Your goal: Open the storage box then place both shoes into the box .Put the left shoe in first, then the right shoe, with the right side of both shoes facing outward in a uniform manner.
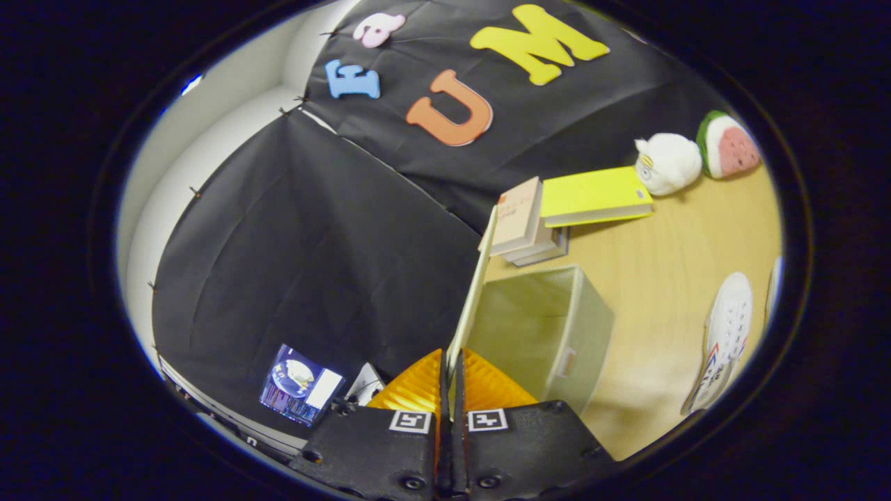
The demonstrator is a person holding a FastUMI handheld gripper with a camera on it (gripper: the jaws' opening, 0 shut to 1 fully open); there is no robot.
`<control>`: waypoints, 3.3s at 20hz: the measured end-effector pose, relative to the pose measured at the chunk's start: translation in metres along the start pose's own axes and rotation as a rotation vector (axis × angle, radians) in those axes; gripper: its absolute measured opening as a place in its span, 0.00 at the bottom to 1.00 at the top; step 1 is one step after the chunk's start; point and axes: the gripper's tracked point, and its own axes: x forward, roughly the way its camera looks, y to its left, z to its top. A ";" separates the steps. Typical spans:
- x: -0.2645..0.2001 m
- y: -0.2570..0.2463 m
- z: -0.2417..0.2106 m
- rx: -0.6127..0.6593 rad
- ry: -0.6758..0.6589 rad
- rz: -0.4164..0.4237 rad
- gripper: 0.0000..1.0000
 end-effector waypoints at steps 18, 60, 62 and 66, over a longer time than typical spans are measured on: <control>0.140 0.143 0.010 -0.370 -0.028 -0.145 0.85; -0.133 -0.355 -0.099 0.101 0.304 -0.788 0.97; -0.125 -0.365 -0.103 0.129 0.345 -0.774 0.95; -0.108 -0.373 -0.114 0.188 0.417 -0.713 0.81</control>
